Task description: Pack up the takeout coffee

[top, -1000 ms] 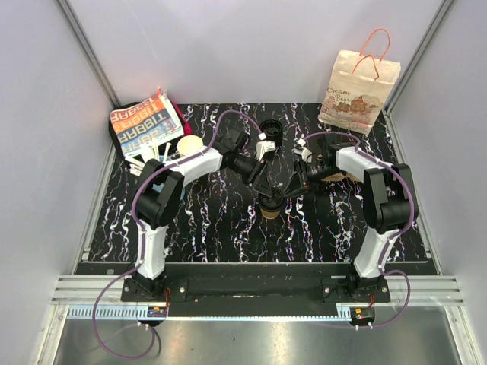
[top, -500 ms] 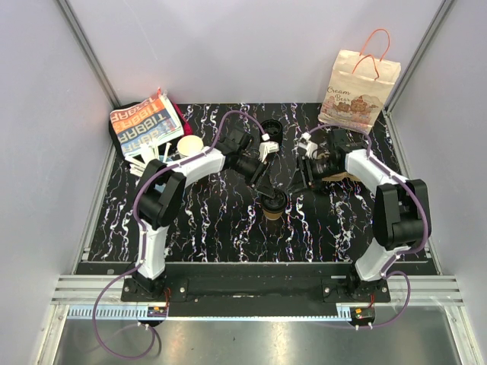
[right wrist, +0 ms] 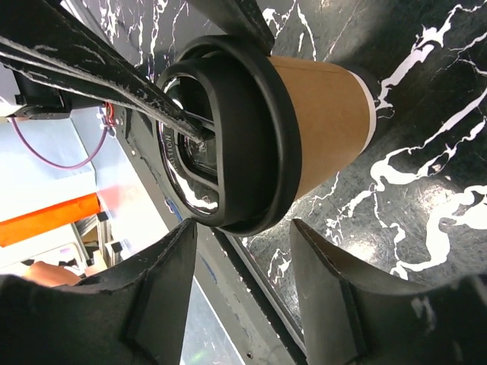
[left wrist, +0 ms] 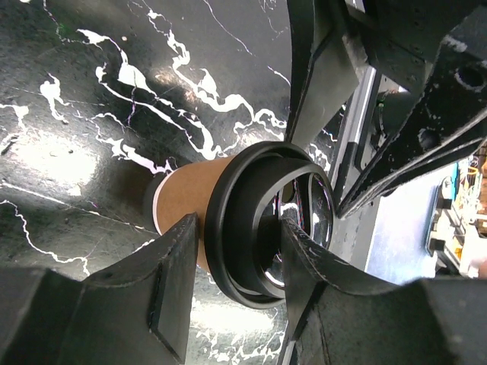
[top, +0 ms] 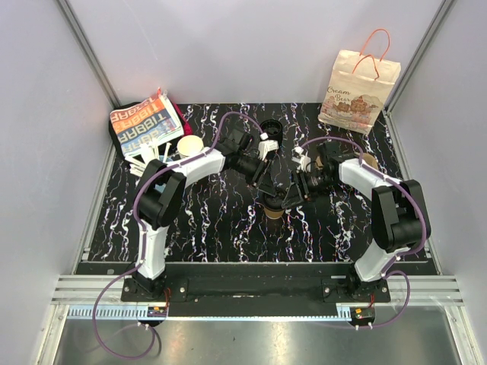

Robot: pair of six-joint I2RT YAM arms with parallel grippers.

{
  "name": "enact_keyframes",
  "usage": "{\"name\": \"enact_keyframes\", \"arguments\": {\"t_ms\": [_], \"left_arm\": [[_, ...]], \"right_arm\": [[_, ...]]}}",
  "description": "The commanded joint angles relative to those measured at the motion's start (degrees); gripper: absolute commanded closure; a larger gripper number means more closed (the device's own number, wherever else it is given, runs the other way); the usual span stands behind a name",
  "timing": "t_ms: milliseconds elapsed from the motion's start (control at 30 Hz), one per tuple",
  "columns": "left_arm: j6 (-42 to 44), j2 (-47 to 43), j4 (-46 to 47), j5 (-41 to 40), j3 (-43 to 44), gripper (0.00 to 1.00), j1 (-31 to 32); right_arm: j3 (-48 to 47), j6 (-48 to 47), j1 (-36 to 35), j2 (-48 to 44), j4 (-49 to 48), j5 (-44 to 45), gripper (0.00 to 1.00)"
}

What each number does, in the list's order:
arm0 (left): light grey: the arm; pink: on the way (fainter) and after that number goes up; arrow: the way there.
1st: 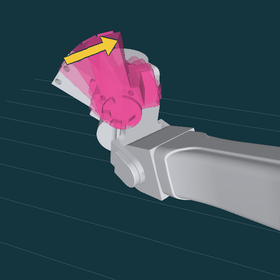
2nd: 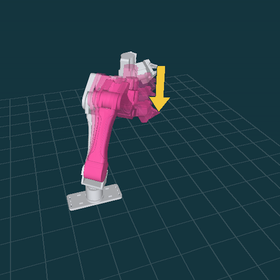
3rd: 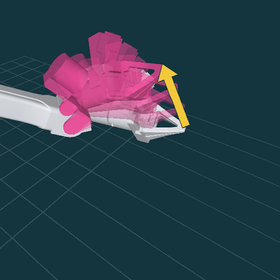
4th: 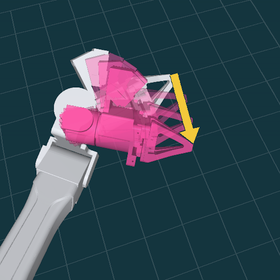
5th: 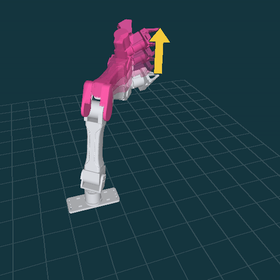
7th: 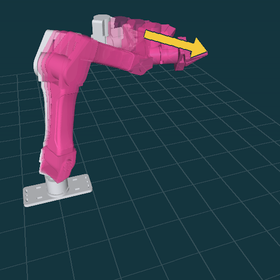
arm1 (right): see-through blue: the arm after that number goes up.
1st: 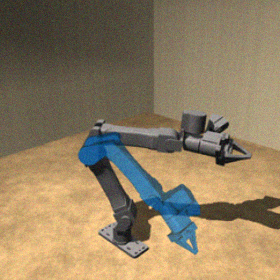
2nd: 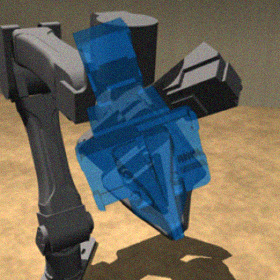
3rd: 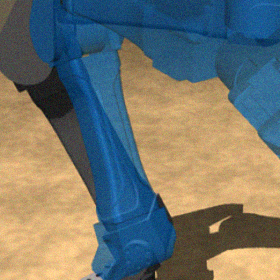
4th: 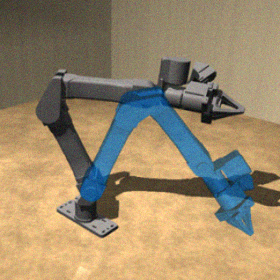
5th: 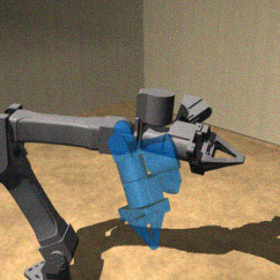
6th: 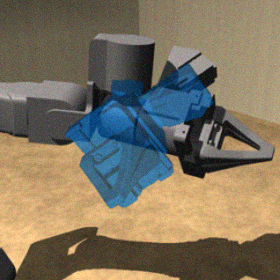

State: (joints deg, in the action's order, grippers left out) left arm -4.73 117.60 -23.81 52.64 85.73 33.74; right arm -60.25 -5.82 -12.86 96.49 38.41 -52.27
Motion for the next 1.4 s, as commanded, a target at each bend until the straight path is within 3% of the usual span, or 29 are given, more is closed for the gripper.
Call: {"name": "enact_keyframes", "arguments": {"t_ms": [0,367,1367], "left_arm": [[0.3,1.9,1.4,-11.8,-2.9,0.6,0.2],[-0.4,0.3,3.4,-12.9,-5.4,0.64,0.2],[1.2,1.3,1.9,-14.1,-5.9,0.73,0.2]], "right_arm": [[0.4,2.4,-0.8,-1.2,-4.5,1.0,0.45],[2.0,3.4,-1.0,0.2,-6.5,5.3,0.62],[-4.4,8.3,-5.4,10.6,-5.3,33.7,0.74]]}}
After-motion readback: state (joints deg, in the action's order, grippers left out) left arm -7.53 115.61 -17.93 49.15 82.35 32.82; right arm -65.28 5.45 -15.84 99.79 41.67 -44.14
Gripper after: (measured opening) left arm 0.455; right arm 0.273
